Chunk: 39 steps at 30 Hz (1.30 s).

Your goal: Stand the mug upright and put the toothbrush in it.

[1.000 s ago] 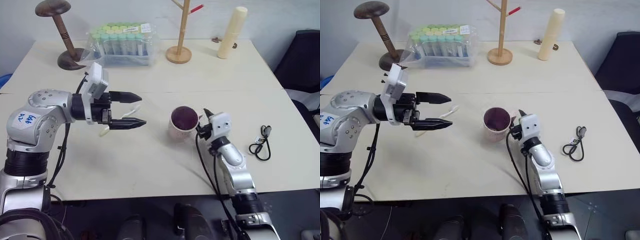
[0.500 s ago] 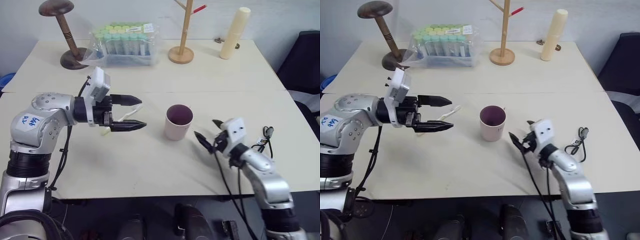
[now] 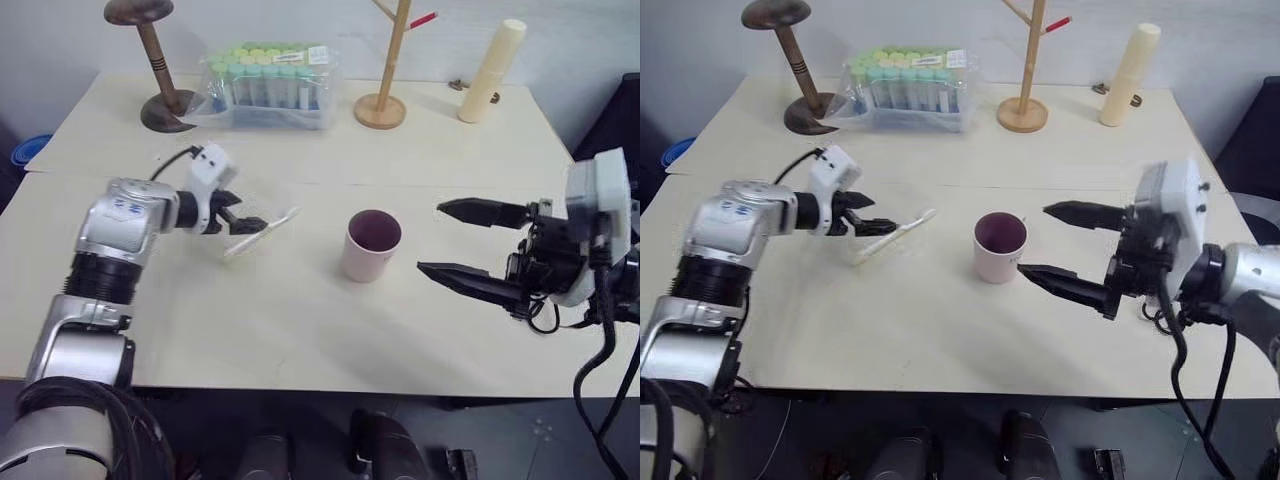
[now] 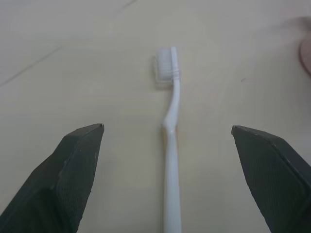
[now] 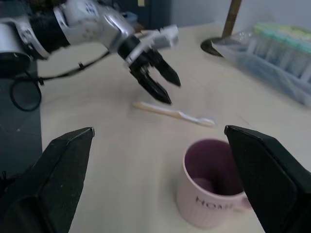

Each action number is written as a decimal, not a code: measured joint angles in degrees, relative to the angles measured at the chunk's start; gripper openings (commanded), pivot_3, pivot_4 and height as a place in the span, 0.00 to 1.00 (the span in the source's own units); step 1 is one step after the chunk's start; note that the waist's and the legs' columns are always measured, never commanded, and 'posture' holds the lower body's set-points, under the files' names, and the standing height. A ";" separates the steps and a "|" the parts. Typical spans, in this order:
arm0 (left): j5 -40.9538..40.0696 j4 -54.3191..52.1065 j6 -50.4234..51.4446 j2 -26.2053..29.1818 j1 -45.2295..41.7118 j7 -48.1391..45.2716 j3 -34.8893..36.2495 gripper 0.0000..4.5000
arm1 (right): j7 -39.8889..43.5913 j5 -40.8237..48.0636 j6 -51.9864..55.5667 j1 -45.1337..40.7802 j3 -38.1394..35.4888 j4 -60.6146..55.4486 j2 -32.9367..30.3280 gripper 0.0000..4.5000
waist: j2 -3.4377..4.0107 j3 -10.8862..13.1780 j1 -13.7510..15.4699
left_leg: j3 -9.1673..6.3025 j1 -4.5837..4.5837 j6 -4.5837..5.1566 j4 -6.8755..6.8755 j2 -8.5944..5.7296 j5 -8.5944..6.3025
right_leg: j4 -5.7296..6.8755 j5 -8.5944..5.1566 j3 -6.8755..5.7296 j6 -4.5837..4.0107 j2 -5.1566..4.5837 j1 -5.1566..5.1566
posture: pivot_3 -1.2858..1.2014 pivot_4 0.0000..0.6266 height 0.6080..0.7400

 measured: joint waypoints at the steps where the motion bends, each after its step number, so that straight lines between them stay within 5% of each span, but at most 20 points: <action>1: 1.01 1.55 -0.27 -0.95 -0.45 0.42 -0.73 1.00 | -0.94 0.72 0.27 -1.58 0.62 0.44 -0.09 0.99 | 0.00 0.00 -0.06 | 0.00 0.01 0.00 -0.01 0.01 0.00 | 0.00 0.00 -0.01 0.00 0.00 0.00 | 0.52 0.24 1.00; 4: 4.09 6.98 -2.36 -3.53 -1.63 1.45 -2.40 1.00 | -3.00 0.38 0.53 -3.56 3.68 0.96 -0.30 0.99 | -0.01 -0.01 -0.11 | 0.01 -0.01 -0.01 -0.02 0.02 0.00 | 0.00 0.00 -0.03 0.00 0.01 -0.02 | 0.52 0.24 1.00; 7: 5.89 9.85 -4.85 -5.18 -2.54 2.01 -2.80 0.86 | -3.73 -1.81 0.57 -3.22 6.32 0.95 -0.69 1.00 | -0.02 0.00 -0.03 | 0.02 -0.04 0.00 0.00 0.01 0.00 | 0.00 0.01 -0.05 0.01 -0.03 -0.04 | 0.52 0.24 1.00; 19: 6.91 11.11 -5.16 -5.97 -2.48 1.87 -0.55 0.03 | -3.63 -5.88 0.45 3.73 5.50 0.97 -2.61 1.00 | -0.05 -0.01 -0.04 | -0.02 -0.08 0.00 0.04 0.01 0.00 | 0.00 0.02 -0.09 0.04 -0.04 -0.04 | 0.52 0.24 1.00; 25: 3.06 9.09 -4.29 -7.53 -2.40 4.37 7.73 0.03 | -5.12 -5.11 0.55 6.03 1.71 0.82 -2.61 1.00 | -0.07 0.01 0.02 | -0.15 -0.21 0.00 0.14 0.04 0.00 | 0.00 0.03 -0.19 0.05 -0.07 -0.04 | 0.52 0.24 1.00; 31: -14.95 -4.83 -5.00 -20.83 -6.09 10.09 26.40 0.03 | -9.68 -2.08 1.24 7.73 -0.16 0.53 -2.11 1.00 | -0.11 0.03 0.90 | -0.47 -0.56 0.01 0.57 0.02 -0.01 | -0.01 0.09 -0.46 0.16 -0.21 -0.06 | 0.52 0.24 1.00; 39: -24.40 -12.16 -7.72 -36.86 -7.27 13.08 24.73 0.03 | -13.82 -0.62 1.36 9.96 -1.18 0.52 -1.73 1.00 | -0.12 0.02 1.26 | -0.35 -0.44 0.02 0.55 -0.07 0.00 | -0.02 0.15 -0.33 0.25 -0.18 0.00 | 0.52 0.24 1.00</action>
